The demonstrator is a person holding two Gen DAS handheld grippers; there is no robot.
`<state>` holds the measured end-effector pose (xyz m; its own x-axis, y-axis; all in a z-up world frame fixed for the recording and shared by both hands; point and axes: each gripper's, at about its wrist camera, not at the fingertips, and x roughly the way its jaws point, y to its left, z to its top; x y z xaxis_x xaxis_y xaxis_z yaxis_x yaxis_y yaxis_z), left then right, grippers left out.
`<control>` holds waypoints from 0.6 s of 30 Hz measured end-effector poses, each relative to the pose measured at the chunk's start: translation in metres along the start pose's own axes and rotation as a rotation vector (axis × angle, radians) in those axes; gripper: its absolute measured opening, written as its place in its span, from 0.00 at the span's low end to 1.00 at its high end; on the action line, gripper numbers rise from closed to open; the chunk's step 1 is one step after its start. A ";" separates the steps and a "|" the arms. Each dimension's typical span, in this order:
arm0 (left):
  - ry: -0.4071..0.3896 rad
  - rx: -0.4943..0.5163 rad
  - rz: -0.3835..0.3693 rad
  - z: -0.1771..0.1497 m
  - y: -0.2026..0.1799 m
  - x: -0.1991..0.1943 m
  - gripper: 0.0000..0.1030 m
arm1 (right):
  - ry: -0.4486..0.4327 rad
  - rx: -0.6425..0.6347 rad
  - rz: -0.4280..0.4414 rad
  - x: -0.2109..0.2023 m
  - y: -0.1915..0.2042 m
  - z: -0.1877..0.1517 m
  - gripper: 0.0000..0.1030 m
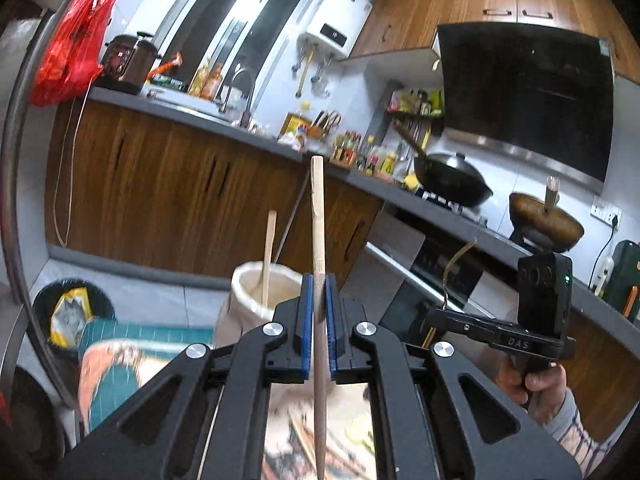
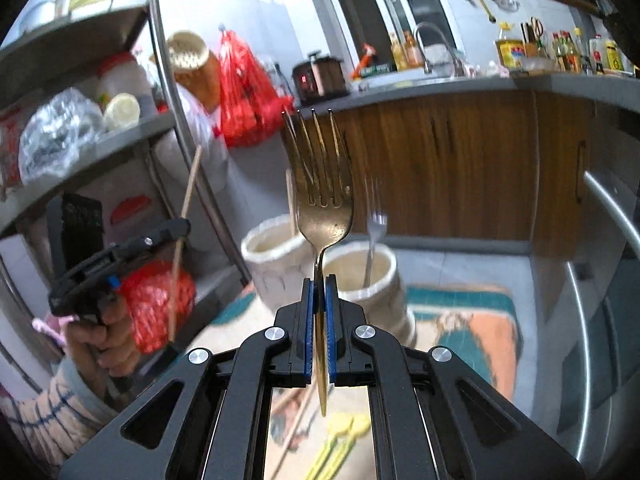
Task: Organize utensils
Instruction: 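Lift the chopstick with the left tool while the right tool lifts the gold fork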
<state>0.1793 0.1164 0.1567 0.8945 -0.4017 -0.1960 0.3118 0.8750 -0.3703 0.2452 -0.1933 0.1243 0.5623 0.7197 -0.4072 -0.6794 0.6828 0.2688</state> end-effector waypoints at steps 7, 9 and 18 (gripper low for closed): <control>-0.119 0.009 0.020 0.033 0.001 0.034 0.05 | -0.071 -0.082 -0.012 0.004 0.015 0.034 0.06; -0.152 0.008 0.044 0.038 0.004 0.041 0.05 | -0.090 -0.096 -0.023 0.006 0.018 0.040 0.06; -0.289 -0.025 0.140 0.047 0.015 0.069 0.05 | -0.194 -0.107 -0.115 0.017 0.023 0.061 0.06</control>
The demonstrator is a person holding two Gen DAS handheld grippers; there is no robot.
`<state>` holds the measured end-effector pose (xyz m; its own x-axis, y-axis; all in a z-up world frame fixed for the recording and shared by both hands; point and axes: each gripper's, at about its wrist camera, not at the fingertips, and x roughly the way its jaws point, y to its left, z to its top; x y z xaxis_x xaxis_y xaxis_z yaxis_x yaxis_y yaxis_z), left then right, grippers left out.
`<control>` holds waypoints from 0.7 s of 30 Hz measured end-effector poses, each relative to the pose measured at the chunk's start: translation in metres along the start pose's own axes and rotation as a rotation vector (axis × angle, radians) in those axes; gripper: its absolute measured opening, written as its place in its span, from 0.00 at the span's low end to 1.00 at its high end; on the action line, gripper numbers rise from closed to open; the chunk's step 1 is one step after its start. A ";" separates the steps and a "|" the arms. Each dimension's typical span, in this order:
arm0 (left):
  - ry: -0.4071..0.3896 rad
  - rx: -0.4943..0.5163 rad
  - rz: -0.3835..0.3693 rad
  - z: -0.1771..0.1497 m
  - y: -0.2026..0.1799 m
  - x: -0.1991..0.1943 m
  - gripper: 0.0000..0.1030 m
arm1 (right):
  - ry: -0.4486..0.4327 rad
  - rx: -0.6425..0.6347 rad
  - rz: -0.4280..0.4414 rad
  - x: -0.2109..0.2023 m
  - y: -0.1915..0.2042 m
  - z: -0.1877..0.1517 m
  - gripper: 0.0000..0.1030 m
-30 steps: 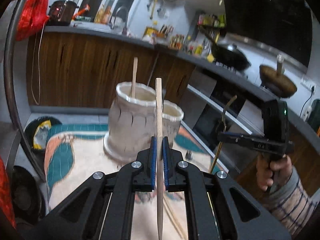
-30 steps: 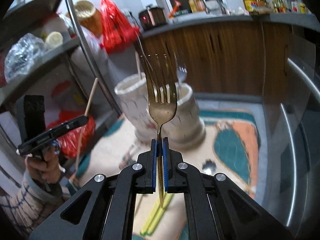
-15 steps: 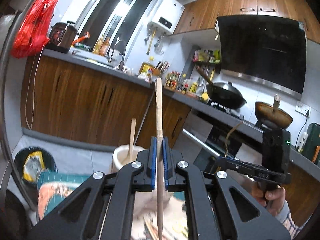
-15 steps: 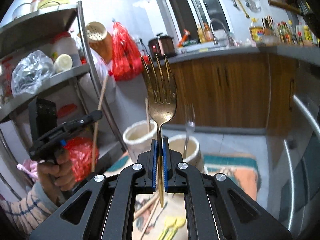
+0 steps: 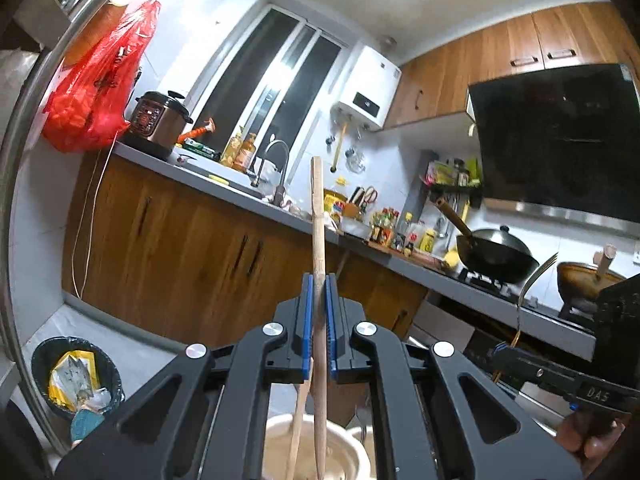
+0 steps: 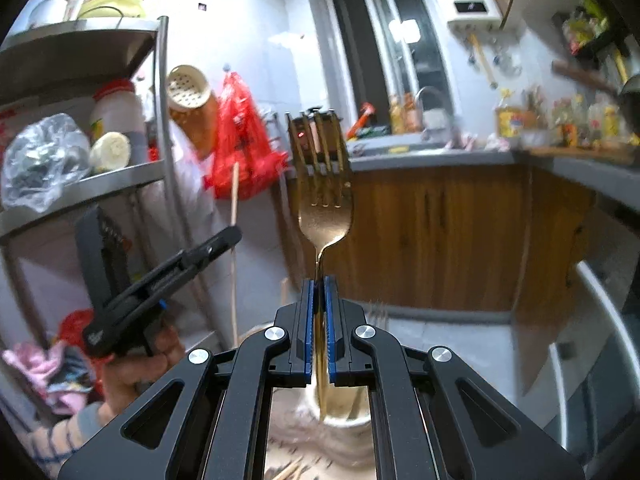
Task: Organize utensils
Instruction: 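Lift the chopstick with the left tool while the right tool lifts the gold fork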
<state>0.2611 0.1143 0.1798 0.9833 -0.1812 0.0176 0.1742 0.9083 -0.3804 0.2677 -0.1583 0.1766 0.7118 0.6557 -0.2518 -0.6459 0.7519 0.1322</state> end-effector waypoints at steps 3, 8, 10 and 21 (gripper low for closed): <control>0.007 0.012 0.007 -0.014 0.001 0.007 0.05 | -0.026 -0.026 -0.059 0.004 0.004 0.000 0.06; 0.047 0.094 -0.003 -0.038 -0.008 0.014 0.05 | 0.011 -0.039 -0.091 0.021 0.000 -0.010 0.06; 0.070 0.129 -0.001 -0.048 -0.015 0.014 0.05 | 0.041 -0.041 -0.095 0.028 -0.002 -0.017 0.06; 0.197 0.217 0.082 -0.071 -0.026 0.009 0.06 | 0.208 -0.040 -0.096 0.063 -0.007 -0.057 0.06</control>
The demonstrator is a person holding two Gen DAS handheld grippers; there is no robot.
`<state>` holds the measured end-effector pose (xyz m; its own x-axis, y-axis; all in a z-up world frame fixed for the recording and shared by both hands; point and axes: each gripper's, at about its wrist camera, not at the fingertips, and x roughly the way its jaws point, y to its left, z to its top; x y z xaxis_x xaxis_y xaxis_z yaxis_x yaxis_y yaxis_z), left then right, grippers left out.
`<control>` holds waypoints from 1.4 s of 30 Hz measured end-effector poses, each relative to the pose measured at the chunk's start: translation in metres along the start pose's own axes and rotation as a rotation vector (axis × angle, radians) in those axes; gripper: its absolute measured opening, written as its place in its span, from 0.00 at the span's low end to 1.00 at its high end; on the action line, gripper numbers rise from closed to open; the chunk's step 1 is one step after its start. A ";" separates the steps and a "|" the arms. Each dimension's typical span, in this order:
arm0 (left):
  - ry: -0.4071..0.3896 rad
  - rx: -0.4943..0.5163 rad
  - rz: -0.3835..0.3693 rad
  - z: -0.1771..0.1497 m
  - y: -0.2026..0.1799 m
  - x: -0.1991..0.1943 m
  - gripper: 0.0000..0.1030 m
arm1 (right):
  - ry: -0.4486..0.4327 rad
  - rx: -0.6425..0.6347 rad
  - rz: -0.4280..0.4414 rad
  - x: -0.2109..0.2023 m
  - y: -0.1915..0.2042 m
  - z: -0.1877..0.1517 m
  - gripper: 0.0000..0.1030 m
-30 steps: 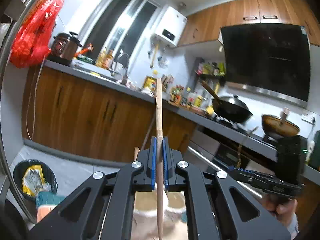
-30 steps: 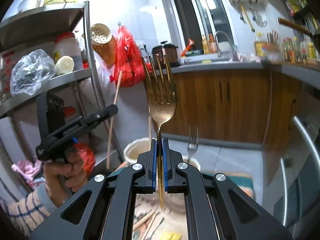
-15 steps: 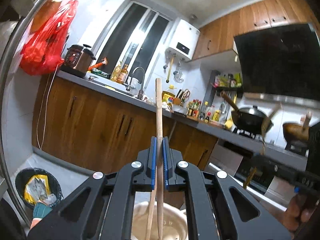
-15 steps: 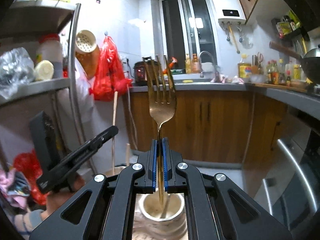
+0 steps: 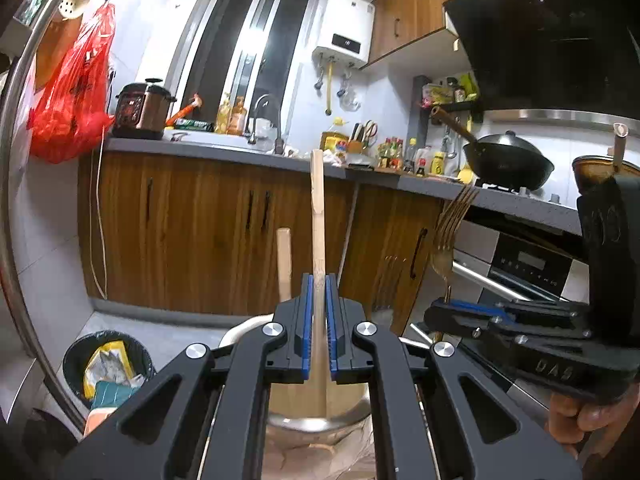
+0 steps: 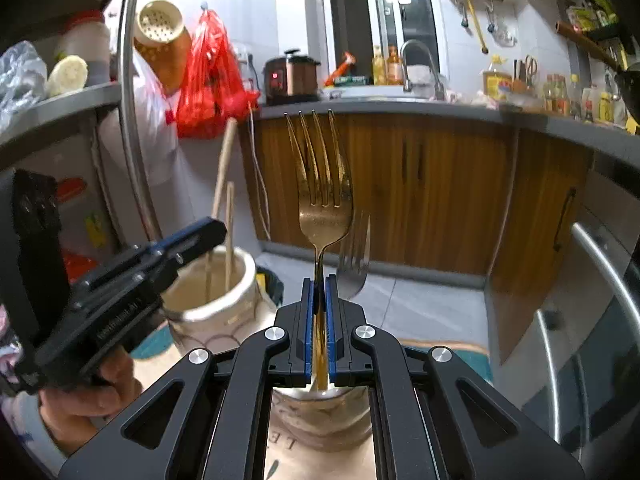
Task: Organize utensils
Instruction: 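Lift the chopstick with the left tool while the right tool lifts the gold fork, then drop the chopstick into the tall holder while the right tool drops the gold fork into the short holder, then move both open tools back down toward the remaining utensils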
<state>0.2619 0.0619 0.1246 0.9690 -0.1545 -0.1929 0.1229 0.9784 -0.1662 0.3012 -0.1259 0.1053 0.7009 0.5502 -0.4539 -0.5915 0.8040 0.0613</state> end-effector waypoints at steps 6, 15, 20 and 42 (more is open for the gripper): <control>0.059 -0.005 0.032 -0.003 0.003 0.002 0.06 | 0.014 0.010 0.006 0.002 0.002 -0.003 0.06; 0.074 0.018 0.059 -0.002 0.002 0.000 0.15 | 0.010 0.038 0.007 0.013 -0.002 -0.001 0.07; 0.050 0.043 0.074 -0.001 -0.002 -0.007 0.45 | 0.010 0.037 -0.003 0.012 -0.005 -0.002 0.18; 0.118 -0.017 0.127 -0.016 0.036 -0.078 0.60 | 0.029 0.036 -0.044 -0.048 -0.025 -0.041 0.33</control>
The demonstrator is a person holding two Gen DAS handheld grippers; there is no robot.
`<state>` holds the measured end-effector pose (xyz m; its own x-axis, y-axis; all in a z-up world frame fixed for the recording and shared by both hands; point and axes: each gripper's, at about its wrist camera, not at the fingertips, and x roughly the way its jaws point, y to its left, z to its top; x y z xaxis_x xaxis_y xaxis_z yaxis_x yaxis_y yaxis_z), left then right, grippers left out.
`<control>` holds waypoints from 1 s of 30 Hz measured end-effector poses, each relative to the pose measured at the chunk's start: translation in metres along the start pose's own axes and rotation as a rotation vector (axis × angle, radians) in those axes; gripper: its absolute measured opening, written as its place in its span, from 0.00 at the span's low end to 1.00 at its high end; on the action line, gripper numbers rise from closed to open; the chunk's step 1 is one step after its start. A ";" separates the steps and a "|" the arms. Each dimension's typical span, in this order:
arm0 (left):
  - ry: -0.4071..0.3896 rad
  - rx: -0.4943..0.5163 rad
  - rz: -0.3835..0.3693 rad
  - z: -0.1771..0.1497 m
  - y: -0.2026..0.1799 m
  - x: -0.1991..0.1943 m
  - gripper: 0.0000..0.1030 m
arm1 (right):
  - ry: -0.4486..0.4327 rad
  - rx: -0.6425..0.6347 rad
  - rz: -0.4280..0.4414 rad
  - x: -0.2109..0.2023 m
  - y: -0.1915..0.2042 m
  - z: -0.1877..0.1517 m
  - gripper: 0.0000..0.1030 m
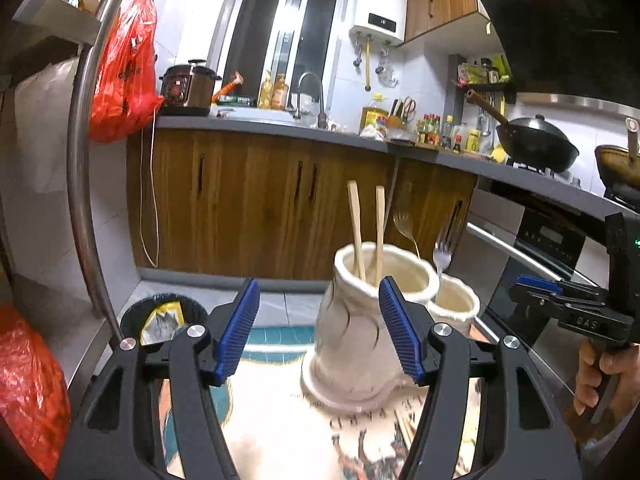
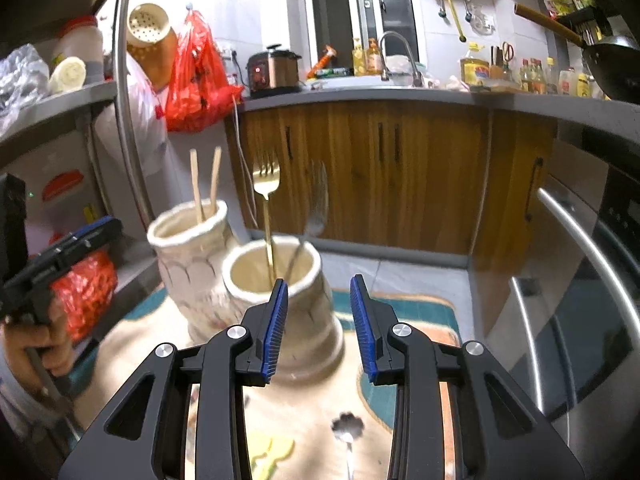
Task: Organize utensils
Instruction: 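Move both open tools back down toward the remaining utensils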
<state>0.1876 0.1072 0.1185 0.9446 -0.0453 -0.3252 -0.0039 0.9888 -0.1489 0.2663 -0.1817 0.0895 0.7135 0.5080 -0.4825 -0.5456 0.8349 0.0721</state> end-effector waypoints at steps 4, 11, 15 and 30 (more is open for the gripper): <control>0.122 -0.008 -0.049 -0.018 -0.005 0.007 0.60 | 0.056 0.010 0.004 0.002 -0.006 -0.020 0.33; 0.314 0.095 -0.094 -0.054 -0.035 0.029 0.59 | 0.179 0.011 0.004 0.002 -0.012 -0.062 0.33; 0.404 0.121 -0.134 -0.074 -0.047 0.038 0.53 | 0.217 0.030 0.005 -0.001 -0.017 -0.079 0.33; 0.556 0.176 -0.191 -0.114 -0.070 0.048 0.36 | 0.320 0.024 0.025 0.003 -0.014 -0.103 0.33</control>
<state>0.1960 0.0201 0.0066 0.6102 -0.2442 -0.7537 0.2477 0.9624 -0.1113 0.2311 -0.2130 -0.0029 0.5237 0.4390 -0.7300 -0.5481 0.8297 0.1058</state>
